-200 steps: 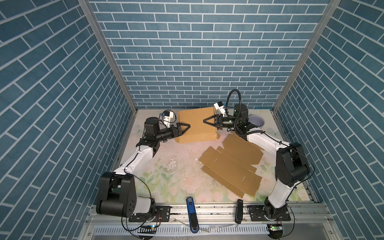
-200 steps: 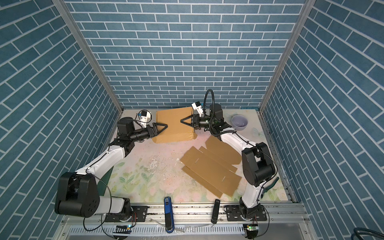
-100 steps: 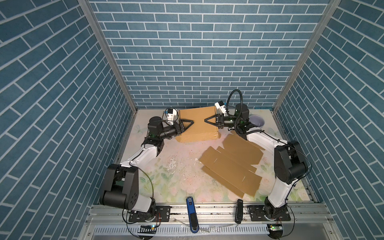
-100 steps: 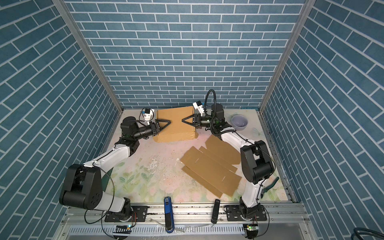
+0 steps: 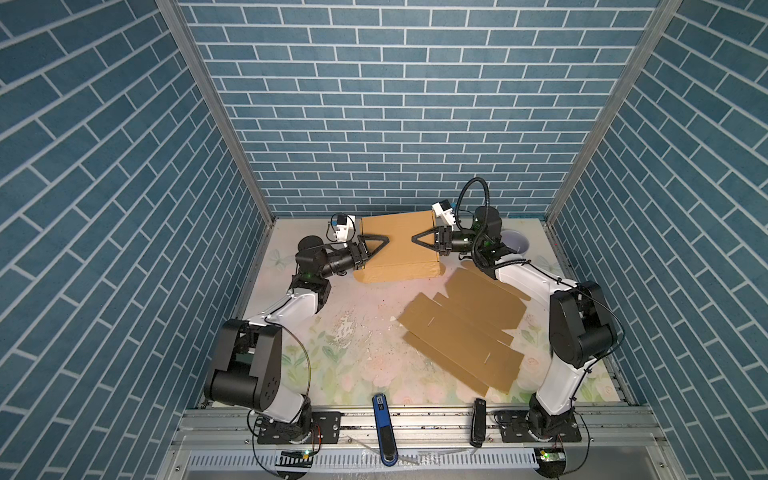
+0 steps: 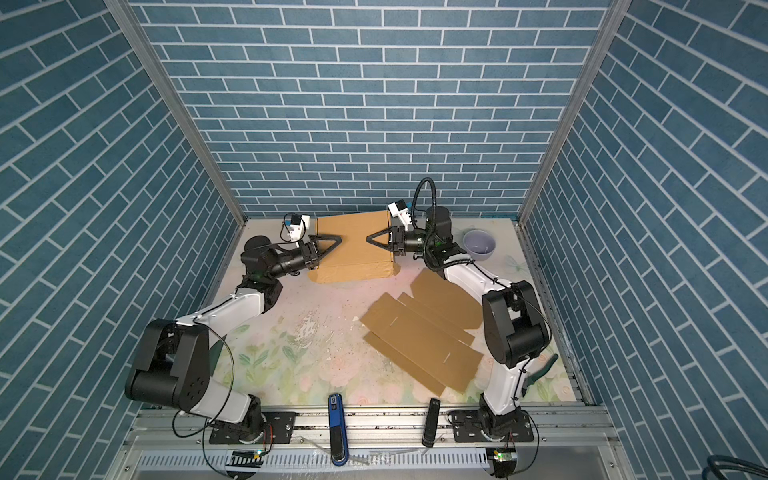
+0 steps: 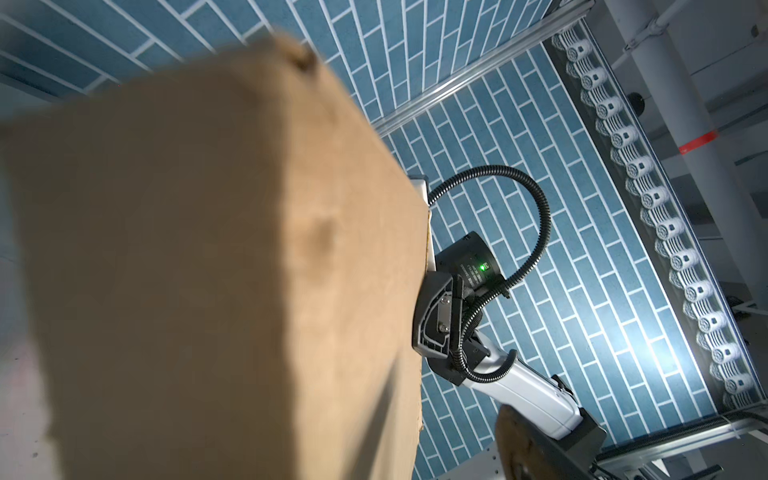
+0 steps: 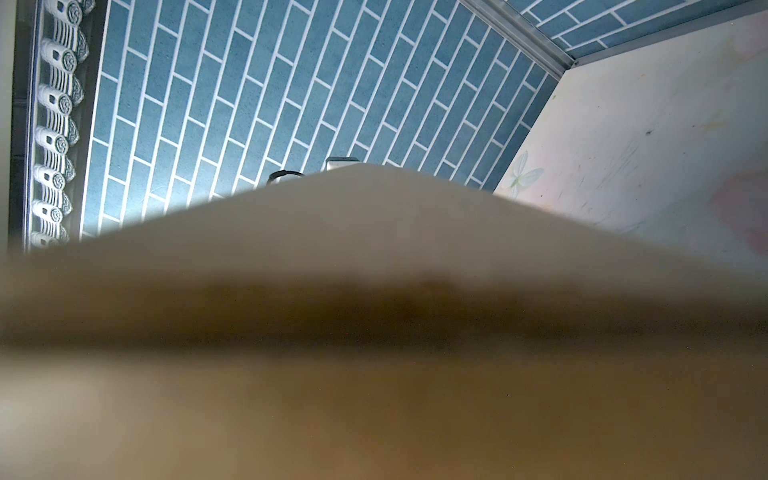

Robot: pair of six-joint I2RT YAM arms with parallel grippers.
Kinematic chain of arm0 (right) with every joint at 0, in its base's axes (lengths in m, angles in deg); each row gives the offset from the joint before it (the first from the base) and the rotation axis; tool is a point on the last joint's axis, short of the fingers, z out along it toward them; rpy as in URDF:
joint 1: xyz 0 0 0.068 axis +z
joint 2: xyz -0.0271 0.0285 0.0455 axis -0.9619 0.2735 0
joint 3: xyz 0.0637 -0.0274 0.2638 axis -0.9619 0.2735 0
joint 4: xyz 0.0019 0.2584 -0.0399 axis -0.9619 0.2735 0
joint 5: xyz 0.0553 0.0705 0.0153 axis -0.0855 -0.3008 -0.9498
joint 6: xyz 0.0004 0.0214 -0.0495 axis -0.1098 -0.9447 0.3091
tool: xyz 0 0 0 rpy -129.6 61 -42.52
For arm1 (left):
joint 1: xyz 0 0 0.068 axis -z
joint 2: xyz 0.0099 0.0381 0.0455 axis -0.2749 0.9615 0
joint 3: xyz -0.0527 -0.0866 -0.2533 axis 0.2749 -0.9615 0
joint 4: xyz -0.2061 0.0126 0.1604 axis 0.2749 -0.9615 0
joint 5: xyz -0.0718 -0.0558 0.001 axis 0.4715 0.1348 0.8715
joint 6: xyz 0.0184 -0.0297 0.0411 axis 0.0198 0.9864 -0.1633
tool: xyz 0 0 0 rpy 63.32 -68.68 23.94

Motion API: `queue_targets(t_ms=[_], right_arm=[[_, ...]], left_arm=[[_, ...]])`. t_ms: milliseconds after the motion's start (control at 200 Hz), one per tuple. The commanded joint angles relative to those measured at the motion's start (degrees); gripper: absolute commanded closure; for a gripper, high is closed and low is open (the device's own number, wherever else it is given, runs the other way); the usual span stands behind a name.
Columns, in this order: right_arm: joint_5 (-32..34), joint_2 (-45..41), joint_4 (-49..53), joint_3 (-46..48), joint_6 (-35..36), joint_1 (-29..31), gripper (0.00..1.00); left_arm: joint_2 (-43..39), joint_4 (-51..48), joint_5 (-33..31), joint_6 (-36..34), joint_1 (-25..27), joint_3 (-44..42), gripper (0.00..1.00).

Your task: Fold the paper box

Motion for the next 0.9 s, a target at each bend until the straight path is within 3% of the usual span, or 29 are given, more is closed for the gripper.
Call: queue_targets(t_ms=[0, 305, 895], right_arm=[[0.50, -1.54, 4.42, 1.15, 2.78, 0.90, 0.68], [0.49, -2.16, 5.49, 1.53, 3.84, 0.59, 0.68], [-0.47, -0.23, 1.74, 1.09, 0.29, -0.08, 0.69]], left_arm=[[-3.53, 1.73, 3.39, -2.36, 1.38, 1.10, 0.07], [-6.86, -5.09, 4.38, -8.08, 1.30, 1.34, 0.04], [-6.87, 0.65, 6.73, -4.88, 1.29, 0.93, 0.10]])
